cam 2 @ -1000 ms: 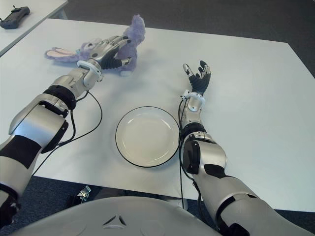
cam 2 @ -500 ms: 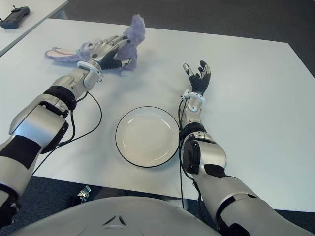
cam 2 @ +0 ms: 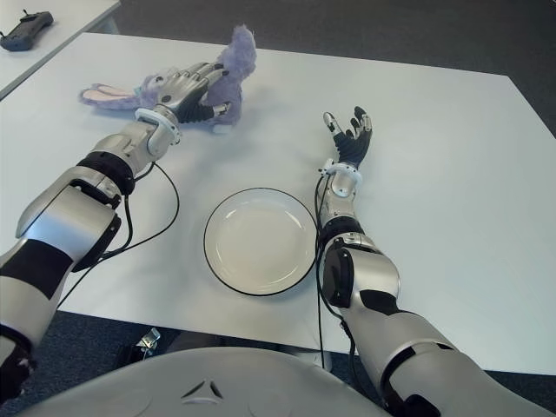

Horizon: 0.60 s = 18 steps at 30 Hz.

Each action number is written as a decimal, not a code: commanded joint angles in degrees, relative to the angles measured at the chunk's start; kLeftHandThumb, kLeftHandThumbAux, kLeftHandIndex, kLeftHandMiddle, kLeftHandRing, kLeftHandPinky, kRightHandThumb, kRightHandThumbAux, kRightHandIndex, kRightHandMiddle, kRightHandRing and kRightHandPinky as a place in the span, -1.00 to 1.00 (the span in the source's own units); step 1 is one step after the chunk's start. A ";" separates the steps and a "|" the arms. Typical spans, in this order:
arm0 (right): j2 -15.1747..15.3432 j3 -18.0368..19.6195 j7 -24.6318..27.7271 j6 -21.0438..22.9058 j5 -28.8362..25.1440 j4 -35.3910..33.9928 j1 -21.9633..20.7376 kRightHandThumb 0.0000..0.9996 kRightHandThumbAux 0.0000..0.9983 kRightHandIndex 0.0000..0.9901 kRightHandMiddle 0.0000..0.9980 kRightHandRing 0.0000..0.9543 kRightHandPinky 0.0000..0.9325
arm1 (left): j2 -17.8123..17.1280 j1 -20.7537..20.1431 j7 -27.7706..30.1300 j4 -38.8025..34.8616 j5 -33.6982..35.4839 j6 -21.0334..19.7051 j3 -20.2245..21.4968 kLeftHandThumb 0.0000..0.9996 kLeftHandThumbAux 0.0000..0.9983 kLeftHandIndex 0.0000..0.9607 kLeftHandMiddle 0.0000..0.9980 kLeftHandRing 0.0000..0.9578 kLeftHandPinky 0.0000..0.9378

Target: Put the doll into the plate.

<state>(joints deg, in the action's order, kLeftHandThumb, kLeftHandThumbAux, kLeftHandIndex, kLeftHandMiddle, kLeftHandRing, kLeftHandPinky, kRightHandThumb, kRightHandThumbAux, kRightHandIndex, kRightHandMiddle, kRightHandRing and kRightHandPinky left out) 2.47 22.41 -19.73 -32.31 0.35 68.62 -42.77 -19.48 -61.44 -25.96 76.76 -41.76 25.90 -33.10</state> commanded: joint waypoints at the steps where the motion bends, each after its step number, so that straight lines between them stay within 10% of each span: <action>1: -3.48 0.43 -0.28 8.40 -0.52 9.36 16.84 -0.91 0.53 -0.63 -0.76 -0.83 -0.79 | -1.03 4.44 -0.88 1.36 -1.58 -2.02 -0.91 -0.16 -0.51 -1.00 -1.00 -0.90 -0.66; 18: -3.39 0.47 -0.41 8.21 -0.55 9.34 16.95 -0.93 0.51 -0.65 -0.75 -0.82 -0.77 | -1.73 4.66 -1.78 1.42 -2.15 -3.43 -1.37 -0.22 -0.53 -1.00 -1.00 -0.92 -0.75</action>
<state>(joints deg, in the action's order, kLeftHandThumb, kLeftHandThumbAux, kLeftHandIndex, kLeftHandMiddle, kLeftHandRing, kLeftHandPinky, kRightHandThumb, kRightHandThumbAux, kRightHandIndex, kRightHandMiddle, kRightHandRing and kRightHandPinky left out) 2.49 22.38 -19.73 -32.31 0.37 68.62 -42.77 -19.78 -61.08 -25.96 76.78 -41.80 23.69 -33.15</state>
